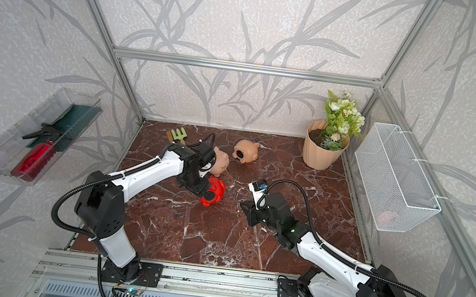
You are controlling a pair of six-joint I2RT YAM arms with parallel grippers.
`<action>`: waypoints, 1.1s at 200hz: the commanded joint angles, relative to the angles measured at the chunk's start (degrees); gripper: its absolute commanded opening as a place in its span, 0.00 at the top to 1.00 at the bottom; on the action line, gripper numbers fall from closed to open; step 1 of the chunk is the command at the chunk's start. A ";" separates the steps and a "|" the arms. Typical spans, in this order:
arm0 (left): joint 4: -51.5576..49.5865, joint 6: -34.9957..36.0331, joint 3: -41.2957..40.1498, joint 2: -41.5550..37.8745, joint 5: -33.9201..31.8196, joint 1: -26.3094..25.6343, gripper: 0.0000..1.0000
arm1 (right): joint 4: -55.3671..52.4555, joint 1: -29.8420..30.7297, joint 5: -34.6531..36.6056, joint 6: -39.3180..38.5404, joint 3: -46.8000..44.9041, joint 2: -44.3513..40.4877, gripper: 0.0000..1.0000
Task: Close piggy banks
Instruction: Adjust the piggy bank at the center of the board.
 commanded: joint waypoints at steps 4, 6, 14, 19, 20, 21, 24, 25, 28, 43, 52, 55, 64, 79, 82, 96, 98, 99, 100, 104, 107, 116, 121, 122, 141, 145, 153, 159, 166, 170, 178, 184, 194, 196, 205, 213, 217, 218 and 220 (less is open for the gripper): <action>0.65 0.07 -0.49 -2.79 4.57 0.17 0.19 | -2.19 -0.62 1.61 -0.71 -0.54 -1.92 0.80; 0.70 0.00 -0.53 -2.80 4.78 0.15 0.19 | -2.28 -0.61 1.65 -0.71 -0.52 -2.03 0.80; 0.92 -0.08 -0.35 -3.05 5.60 0.13 0.19 | -2.64 -0.73 2.00 -0.70 -0.63 -2.49 0.80; 1.02 -0.13 -0.19 -3.07 6.15 0.08 0.19 | -2.79 -0.86 2.22 -0.69 -0.63 -2.76 0.80; 1.01 -0.12 -0.21 -3.07 6.18 0.09 0.19 | -2.86 -0.83 2.25 -0.73 -0.63 -2.79 0.80; 1.01 -0.16 -0.13 -3.12 6.28 0.10 0.19 | -2.89 -0.86 2.31 -0.71 -0.63 -2.85 0.80; 0.94 -0.13 0.01 -3.09 6.65 0.13 0.19 | -3.04 -0.95 2.36 -0.83 -0.63 -2.97 0.80; 0.98 -0.21 0.07 -3.13 6.69 0.08 0.19 | -3.07 -0.96 2.37 -0.85 -0.63 -3.03 0.80; 1.01 -0.28 0.19 -3.18 6.87 0.08 0.19 | -3.21 -1.00 2.49 -0.86 -0.63 -3.20 0.80; 1.41 -0.53 0.77 -3.38 8.37 0.01 0.19 | -3.78 -1.23 2.80 -1.12 -0.70 -4.00 0.80; 1.77 -0.64 1.08 -3.50 9.71 -0.27 0.19 | -4.10 -1.39 2.94 -1.20 -0.76 -4.38 0.80; 1.87 -0.85 1.26 -3.65 9.86 -0.36 0.19 | -4.18 -1.42 2.98 -1.18 -0.77 -4.55 0.80; 2.64 -1.89 1.52 -3.77 9.96 -0.81 0.20 | -4.53 -1.59 3.05 -1.21 -0.85 -4.91 0.80; 4.72 -3.60 1.71 -4.08 10.08 -1.96 0.20 | -4.97 -1.79 3.15 -1.21 -0.81 -5.52 0.80; 5.05 -3.94 1.79 -4.17 9.70 -2.18 0.20 | -5.02 -1.83 3.16 -1.24 -0.76 -5.61 0.80; 7.05 -5.76 1.51 -4.51 6.69 -3.51 0.20 | -5.46 -2.11 3.25 -1.38 -0.89 -6.15 0.80; 7.46 -5.94 1.46 -4.55 6.50 -3.67 0.20 | -5.60 -2.19 3.31 -1.34 -0.89 -6.18 0.80; 7.62 -6.06 1.41 -4.56 6.40 -3.80 0.20 | -5.67 -2.20 3.33 -1.32 -0.89 -6.26 0.80; 7.87 -6.11 1.34 -4.65 6.39 -3.87 0.20 | -5.70 -2.25 3.33 -1.31 -0.89 -6.30 0.80; 8.73 -6.21 1.02 -4.79 6.60 -4.20 0.20 | -5.78 -2.36 3.47 -1.35 -0.98 -6.49 0.80; 9.49 -6.18 0.81 -4.88 6.76 -4.32 0.20 | -5.94 -2.46 3.51 -1.41 -0.98 -6.63 0.80; 11.03 -6.49 0.29 -5.13 6.56 -5.19 0.19 | -6.41 -2.71 3.84 -1.35 -1.05 -7.07 0.80; 11.76 -6.61 0.10 -5.15 6.28 -5.55 0.19 | -6.70 -2.96 3.94 -1.34 -1.15 -7.34 0.80; 11.88 -6.57 0.07 -5.12 6.29 -5.62 0.19 | -6.74 -3.03 3.95 -1.37 -1.16 -7.41 0.80; 12.64 -2.40 0.37 -3.91 8.78 -7.18 0.14 | -7.47 -3.94 4.42 -1.38 -1.74 -8.59 0.80; 12.29 -0.74 0.64 -3.52 8.83 -7.57 0.13 | -7.60 -4.09 4.60 -1.25 -1.85 -8.87 0.80; 11.98 2.50 0.65 -2.86 7.67 -8.03 0.08 | -8.05 -4.47 4.89 -1.10 -2.10 -9.40 0.80; 11.90 4.34 0.69 -2.19 6.49 -8.23 0.06 | -8.38 -4.89 4.87 -1.08 -2.21 -9.73 0.80; 10.87 6.17 1.46 -1.26 5.33 -8.24 0.04 | -8.75 -5.20 4.77 -1.13 -2.30 -10.16 0.80; 9.61 6.94 2.22 -0.62 4.24 -8.24 0.02 | -9.01 -5.39 4.67 -1.12 -2.29 -10.37 0.80; 7.36 8.07 3.43 0.56 2.26 -8.24 0.01 | -9.59 -5.66 4.61 -1.13 -2.39 -10.78 0.80; 6.56 9.23 3.96 1.19 1.69 -8.28 0.01 | -9.99 -5.83 4.48 -1.12 -2.44 -11.07 0.80; 5.40 11.27 4.51 2.44 2.15 -8.26 0.01 | -10.44 -6.04 4.39 -1.12 -2.61 -11.63 0.80; 5.01 11.59 4.65 2.68 2.25 -8.24 0.01 | -10.45 -6.11 4.39 -1.08 -2.64 -11.68 0.80; 3.80 12.93 4.94 3.59 3.14 -8.16 0.01 | -10.42 -6.17 4.39 -0.97 -2.97 -12.12 0.80; 3.60 14.10 4.79 4.40 4.22 -8.20 0.01 | -10.24 -6.33 4.39 -0.90 -3.30 -12.38 0.80; 3.32 14.60 4.91 4.81 4.61 -8.29 0.01 | -10.07 -6.42 4.31 -0.91 -3.49 -12.48 0.80; 3.27 14.67 4.98 5.00 4.70 -8.26 0.01 | -10.06 -6.43 4.31 -0.89 -3.51 -12.49 0.80; 3.05 14.73 5.03 5.25 4.77 -8.31 0.01 | -9.98 -6.45 4.26 -0.82 -3.59 -12.49 0.80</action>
